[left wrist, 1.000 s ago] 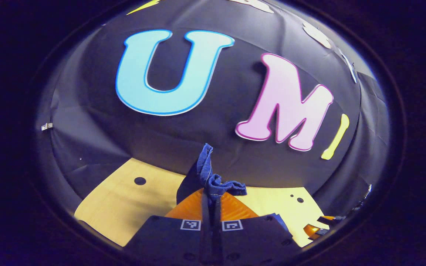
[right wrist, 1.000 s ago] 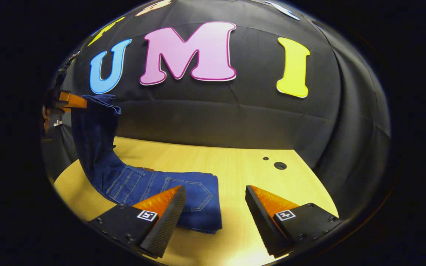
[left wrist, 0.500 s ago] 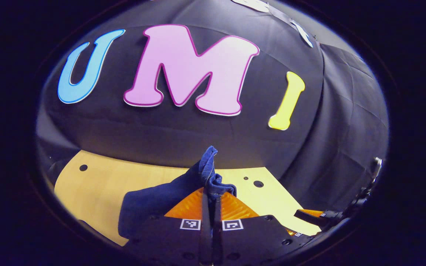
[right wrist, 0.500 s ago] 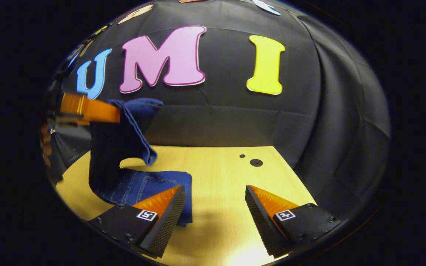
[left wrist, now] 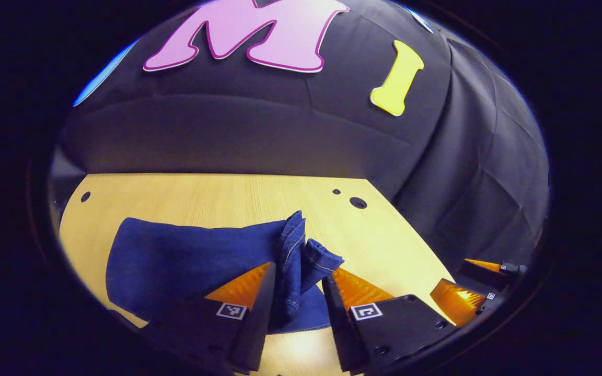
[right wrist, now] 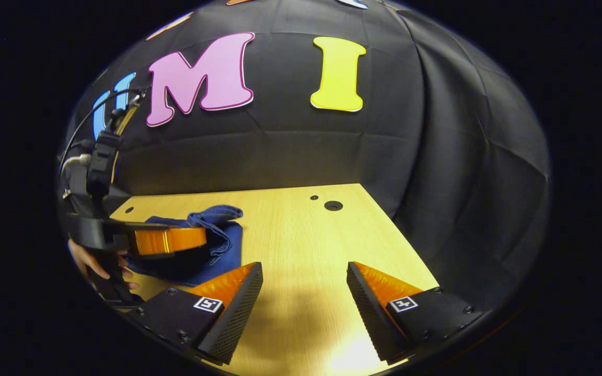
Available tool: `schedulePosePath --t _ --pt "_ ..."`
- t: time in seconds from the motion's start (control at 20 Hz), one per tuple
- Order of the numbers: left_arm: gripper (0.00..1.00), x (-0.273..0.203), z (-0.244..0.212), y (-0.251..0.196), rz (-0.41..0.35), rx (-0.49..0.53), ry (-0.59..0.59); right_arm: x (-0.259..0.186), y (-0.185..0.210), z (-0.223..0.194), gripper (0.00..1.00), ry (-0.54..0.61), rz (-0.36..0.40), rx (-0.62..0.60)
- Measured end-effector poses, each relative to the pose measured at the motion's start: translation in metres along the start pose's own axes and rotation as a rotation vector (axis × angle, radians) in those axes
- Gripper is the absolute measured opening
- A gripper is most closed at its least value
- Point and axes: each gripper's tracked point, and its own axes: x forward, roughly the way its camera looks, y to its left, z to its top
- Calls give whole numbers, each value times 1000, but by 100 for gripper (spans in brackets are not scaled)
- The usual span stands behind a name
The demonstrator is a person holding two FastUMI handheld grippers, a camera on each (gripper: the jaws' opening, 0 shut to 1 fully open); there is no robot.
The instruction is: Grasp the waist and the cuffs of the jeans and fold them to make the two legs overlap; first hold the waist and fold one-third of the jeans toward the cuffs, then hold the cuffs and fold the remaining one-third in the same direction to finish folding.
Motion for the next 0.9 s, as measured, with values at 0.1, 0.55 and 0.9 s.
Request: schedulePosePath --t 0.1,0.55,0.9 --pt "84 -21 -5 -18 -81 -19 2 -6 7 3 99 -9 15 5" --pt "97 -196 37 57 93 -8 -239 -61 60 64 99 -111 106 -12" --pt "96 -353 92 135 313 15 -498 -160 117 192 99 -349 185 -44"
